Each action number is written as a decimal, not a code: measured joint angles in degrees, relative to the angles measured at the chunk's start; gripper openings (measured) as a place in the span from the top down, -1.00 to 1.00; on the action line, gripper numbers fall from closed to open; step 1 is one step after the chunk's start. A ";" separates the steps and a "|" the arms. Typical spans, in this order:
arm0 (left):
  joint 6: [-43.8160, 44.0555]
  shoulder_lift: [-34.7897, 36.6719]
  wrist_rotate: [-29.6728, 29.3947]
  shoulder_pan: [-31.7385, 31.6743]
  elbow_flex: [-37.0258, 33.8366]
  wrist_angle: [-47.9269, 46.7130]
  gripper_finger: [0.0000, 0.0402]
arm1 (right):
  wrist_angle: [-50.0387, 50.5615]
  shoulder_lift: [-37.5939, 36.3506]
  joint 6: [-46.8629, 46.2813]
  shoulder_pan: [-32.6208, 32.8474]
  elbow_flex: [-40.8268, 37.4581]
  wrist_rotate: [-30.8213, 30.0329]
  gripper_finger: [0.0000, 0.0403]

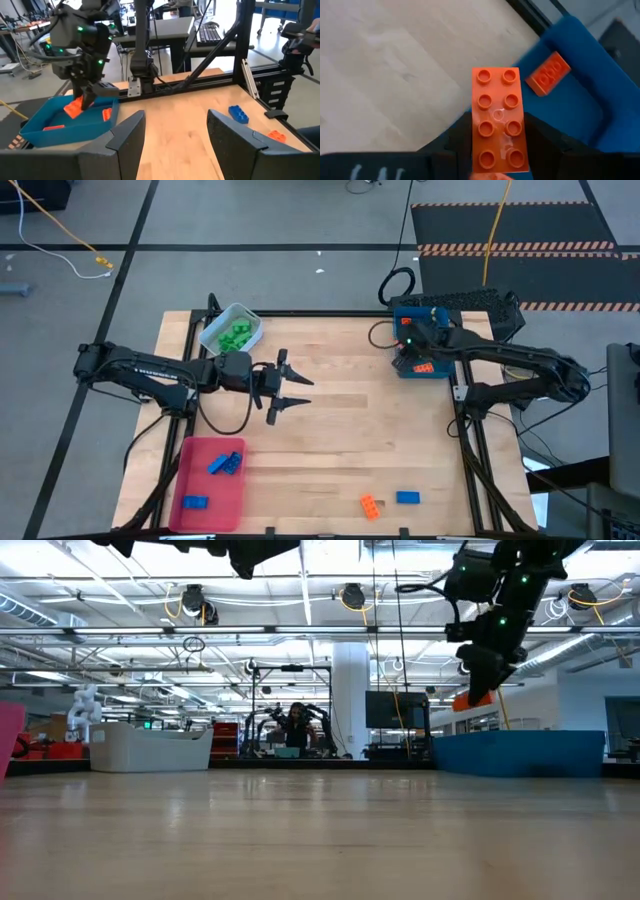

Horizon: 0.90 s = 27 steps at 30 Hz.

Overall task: Sort & place blocks by color
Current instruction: Put the orange game piece into the blue bin

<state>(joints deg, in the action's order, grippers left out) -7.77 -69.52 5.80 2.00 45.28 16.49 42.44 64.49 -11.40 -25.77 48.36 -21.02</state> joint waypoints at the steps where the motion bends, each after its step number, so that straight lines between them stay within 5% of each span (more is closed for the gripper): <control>1: 0.00 0.00 0.00 0.00 0.00 -0.14 -0.05 | 0.76 -0.15 -0.13 -0.83 0.00 0.00 0.35; 16: 0.59 0.00 0.00 -0.04 0.00 -1.59 -0.05 | 6.52 -0.21 -8.79 -5.41 -0.04 -3.01 0.03; 27: 0.96 0.00 -0.54 -0.04 0.00 -4.39 -0.05 | 5.66 -0.25 -4.03 -3.42 -0.04 1.06 -0.31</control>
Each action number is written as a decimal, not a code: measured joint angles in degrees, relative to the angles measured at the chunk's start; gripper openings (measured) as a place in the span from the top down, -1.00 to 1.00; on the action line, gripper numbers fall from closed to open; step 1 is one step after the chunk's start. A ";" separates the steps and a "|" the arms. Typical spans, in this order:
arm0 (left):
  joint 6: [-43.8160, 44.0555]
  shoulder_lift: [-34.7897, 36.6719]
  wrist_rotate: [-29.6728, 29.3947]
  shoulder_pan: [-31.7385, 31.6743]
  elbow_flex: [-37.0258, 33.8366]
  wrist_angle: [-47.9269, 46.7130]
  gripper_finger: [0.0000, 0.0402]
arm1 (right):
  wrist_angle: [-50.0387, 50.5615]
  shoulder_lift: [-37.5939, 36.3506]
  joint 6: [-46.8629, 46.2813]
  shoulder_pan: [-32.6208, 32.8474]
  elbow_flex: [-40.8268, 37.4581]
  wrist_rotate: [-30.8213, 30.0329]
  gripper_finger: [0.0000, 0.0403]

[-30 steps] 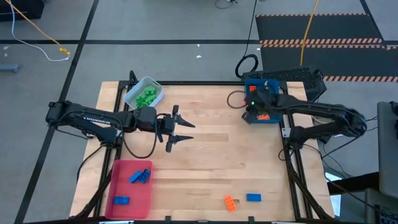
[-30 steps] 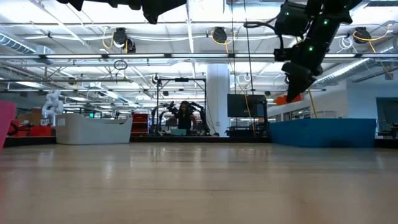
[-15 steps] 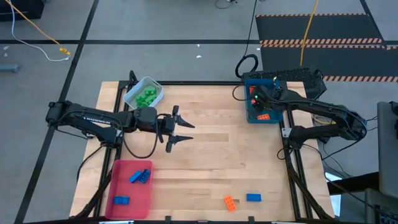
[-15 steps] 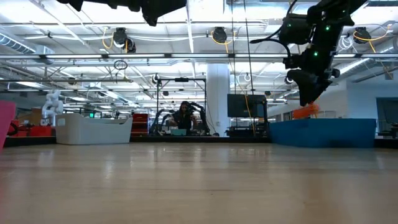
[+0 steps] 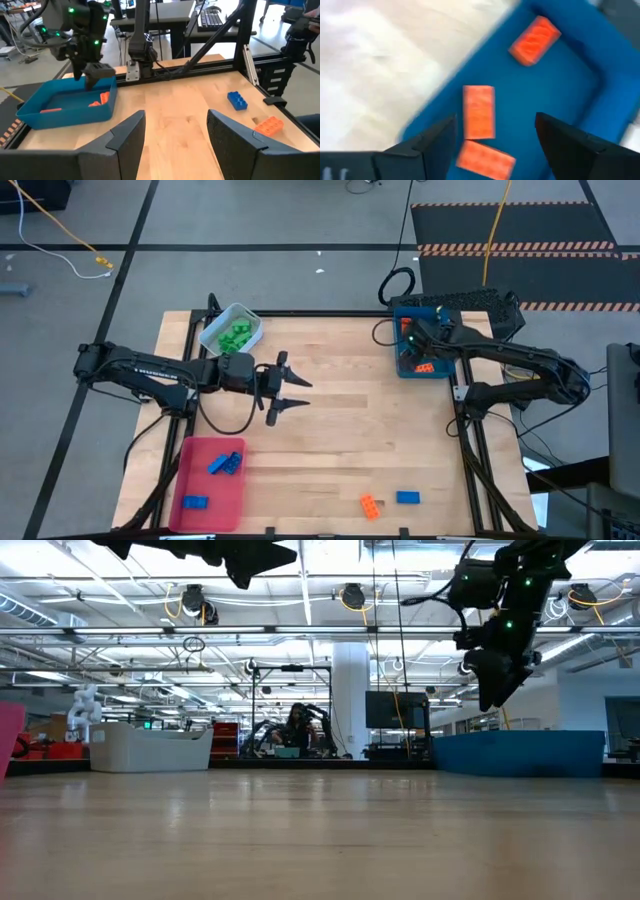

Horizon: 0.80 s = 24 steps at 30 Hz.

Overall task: Sort & place blocks by color
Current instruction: Put the orange game piece into the blue bin

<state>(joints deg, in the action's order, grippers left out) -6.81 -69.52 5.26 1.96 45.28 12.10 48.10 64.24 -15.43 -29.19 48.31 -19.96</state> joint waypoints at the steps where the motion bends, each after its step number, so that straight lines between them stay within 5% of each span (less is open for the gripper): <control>1: 0.00 0.00 -0.27 0.00 0.00 0.00 -0.05 | -0.78 -0.06 0.91 0.57 0.00 1.54 -0.32; 15: -0.81 0.00 -1.36 0.00 0.00 -0.09 -0.05 | -10.92 -2.85 1.47 22.10 0.00 20.20 -0.21; 24: 0.94 0.00 -7.37 -0.13 0.00 3.09 -0.05 | -12.78 -0.03 -23.02 37.93 0.00 20.27 -0.12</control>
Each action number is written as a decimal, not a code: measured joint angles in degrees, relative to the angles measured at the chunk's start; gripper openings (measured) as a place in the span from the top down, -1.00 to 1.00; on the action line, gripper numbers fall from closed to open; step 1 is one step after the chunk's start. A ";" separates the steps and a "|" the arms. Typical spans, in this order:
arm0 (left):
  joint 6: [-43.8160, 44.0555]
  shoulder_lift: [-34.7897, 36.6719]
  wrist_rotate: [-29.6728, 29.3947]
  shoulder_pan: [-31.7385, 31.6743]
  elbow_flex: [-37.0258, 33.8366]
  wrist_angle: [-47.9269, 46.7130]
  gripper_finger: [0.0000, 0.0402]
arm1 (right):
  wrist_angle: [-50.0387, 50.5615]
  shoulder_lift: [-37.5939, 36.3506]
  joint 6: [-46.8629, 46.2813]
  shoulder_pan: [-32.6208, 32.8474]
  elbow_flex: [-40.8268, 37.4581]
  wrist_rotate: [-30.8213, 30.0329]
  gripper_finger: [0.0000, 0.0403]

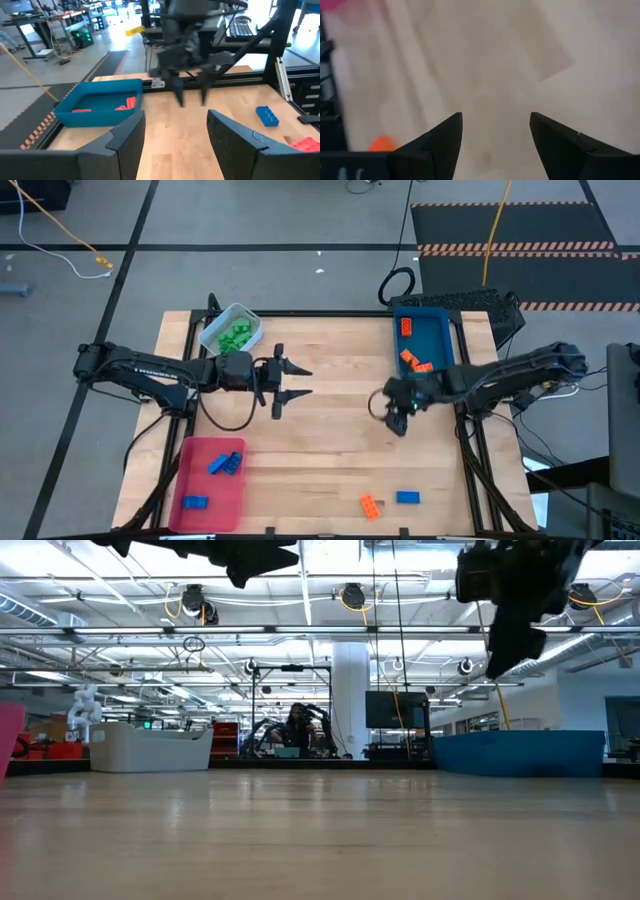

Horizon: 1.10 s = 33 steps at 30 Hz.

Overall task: Sort & place blocks by color
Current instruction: Put the orange game piece into the blue bin

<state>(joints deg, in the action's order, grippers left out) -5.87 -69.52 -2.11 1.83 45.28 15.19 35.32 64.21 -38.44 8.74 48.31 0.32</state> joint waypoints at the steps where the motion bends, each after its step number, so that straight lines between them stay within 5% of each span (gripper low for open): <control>1: -0.02 0.00 0.02 0.02 0.00 0.03 -0.05 | -0.69 0.62 -2.12 2.11 0.00 0.06 -0.11; 15: -1.46 0.00 0.07 2.40 0.00 -0.14 -0.05 | -22.47 12.26 -39.18 22.05 0.00 1.54 -0.07; 22: -4.56 0.08 0.06 2.39 0.00 -0.14 -0.05 | -37.03 21.37 -43.31 25.21 1.81 0.69 -0.07; 28: -6.32 0.26 0.06 2.32 0.00 -0.28 -0.05 | -35.50 29.43 -34.70 25.93 12.54 -0.42 -0.07; 33: -6.01 0.26 0.06 2.32 0.00 -0.56 -0.05 | -16.46 34.28 -37.24 26.08 24.54 1.80 -0.07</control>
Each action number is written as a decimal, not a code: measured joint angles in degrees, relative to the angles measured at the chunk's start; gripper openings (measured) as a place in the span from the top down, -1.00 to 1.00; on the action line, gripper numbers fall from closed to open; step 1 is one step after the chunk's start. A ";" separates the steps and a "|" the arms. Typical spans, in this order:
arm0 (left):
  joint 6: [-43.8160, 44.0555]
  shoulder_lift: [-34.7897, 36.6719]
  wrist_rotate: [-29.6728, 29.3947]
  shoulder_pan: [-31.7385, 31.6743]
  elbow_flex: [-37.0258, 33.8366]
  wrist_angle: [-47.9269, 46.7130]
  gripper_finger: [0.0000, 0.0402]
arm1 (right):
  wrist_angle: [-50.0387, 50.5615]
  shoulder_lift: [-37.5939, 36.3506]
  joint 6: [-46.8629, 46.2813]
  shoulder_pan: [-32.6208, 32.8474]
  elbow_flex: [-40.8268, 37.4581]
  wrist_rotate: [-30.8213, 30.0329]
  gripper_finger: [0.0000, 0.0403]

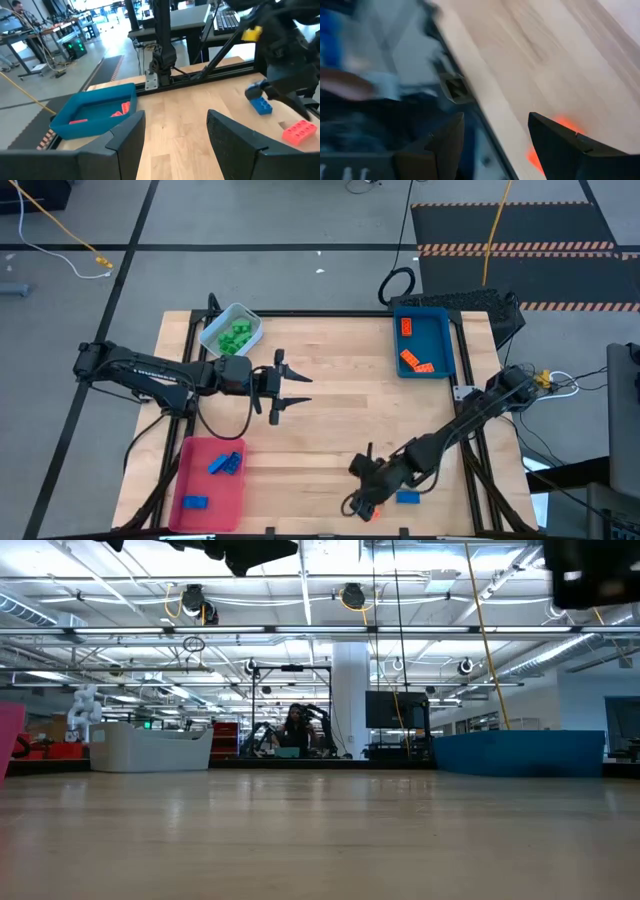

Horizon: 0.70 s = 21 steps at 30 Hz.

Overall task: Sort & place blocks by color
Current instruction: Put the orange game piece into the blue bin

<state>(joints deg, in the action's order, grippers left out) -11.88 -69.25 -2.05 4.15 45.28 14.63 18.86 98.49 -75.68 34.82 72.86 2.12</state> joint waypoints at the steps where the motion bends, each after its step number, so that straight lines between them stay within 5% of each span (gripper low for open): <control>1: 0.27 0.00 0.00 0.01 0.00 -0.06 -0.05 | 4.97 0.99 -1.06 0.14 2.52 1.00 -0.07; 7: 1.92 0.00 0.00 0.50 0.00 -2.99 -0.05 | 20.38 6.24 -6.86 0.67 14.01 2.40 -0.07; 21: 4.10 0.00 0.00 3.38 0.00 -8.15 -0.05 | 23.01 15.82 -13.25 1.32 19.35 11.43 -0.07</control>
<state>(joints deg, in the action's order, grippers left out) -7.78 -69.25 -2.04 7.53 45.28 6.49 41.87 114.31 -88.94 36.14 92.20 13.55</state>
